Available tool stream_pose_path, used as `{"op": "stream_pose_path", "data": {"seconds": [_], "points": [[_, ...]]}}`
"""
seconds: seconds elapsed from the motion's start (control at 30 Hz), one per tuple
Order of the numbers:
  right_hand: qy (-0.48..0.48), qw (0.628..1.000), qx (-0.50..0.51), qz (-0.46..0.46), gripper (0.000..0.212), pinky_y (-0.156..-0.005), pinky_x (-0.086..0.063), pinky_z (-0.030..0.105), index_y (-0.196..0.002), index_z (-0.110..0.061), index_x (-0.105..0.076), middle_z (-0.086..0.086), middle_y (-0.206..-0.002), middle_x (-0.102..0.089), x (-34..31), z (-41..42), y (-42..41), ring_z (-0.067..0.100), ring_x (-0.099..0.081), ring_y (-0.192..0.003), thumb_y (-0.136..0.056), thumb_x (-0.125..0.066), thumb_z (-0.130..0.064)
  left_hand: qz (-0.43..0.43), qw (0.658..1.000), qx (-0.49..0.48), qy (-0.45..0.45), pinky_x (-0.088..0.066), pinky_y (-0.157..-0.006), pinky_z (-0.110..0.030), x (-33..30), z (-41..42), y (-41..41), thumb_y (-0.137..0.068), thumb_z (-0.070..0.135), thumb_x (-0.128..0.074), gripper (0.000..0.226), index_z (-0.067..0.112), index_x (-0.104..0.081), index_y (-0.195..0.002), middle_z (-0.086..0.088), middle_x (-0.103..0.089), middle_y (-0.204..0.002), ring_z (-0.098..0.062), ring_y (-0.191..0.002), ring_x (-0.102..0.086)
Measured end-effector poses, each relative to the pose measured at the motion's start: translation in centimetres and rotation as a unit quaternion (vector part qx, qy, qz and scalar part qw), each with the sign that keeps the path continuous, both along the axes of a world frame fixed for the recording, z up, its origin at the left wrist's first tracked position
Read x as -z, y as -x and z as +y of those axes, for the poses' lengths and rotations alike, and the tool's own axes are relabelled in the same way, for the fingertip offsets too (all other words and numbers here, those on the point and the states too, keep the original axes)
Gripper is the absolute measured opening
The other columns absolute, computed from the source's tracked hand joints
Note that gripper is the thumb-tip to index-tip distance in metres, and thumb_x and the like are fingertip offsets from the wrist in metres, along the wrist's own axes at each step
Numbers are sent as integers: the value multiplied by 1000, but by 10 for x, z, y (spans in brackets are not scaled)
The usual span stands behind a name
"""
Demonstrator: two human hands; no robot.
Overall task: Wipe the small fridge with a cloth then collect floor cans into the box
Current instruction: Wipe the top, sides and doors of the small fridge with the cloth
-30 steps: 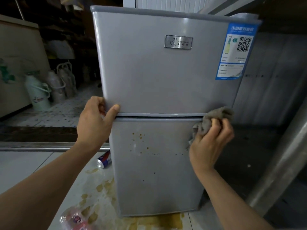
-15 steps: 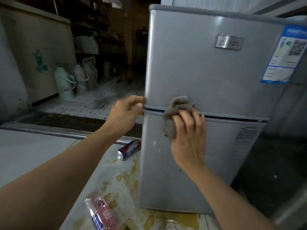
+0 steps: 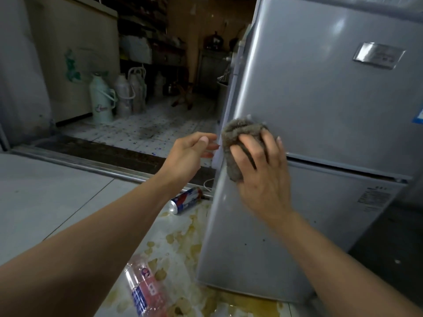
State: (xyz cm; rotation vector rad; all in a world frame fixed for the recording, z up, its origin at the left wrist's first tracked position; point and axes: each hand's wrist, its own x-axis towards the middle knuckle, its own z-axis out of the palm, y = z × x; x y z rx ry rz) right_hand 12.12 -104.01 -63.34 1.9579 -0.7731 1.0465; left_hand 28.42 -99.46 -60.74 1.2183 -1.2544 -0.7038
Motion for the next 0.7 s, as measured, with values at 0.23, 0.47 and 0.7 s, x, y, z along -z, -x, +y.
{"op": "stream_pose_path", "data": {"seconds": [0.23,0.47,0.7], "points": [[57,991,-38,118,22,-114,-21,49,-101,-16,-69,2,-123,-63,14,-18,-19,29,-38,-134,-92,-50,-21,50,998,-41,3,-46,-72,-21,25,-9,-4,-101,27,-33,28,24,-60,-109,8,-67,-101,-4,-90,-63],[-7,947,-5,321,35,-118,-7,44,-113,-17,-60,4,-134,-53,105,-11,0,28,-29,-138,-79,-66,-21,1,998,-53,-32,-43,-72,-20,50,-3,-13,-100,25,-34,24,27,-52,-116,10,-63,-105,-3,-94,-60],[74,962,15,263,46,-112,-14,46,-137,-16,-45,0,-143,-46,55,-8,41,25,-37,-135,-93,-34,-8,-31,998,-47,-37,-46,-75,-20,51,0,8,-99,22,-36,23,24,-56,-112,4,-64,-103,-7,-95,-59]]}}
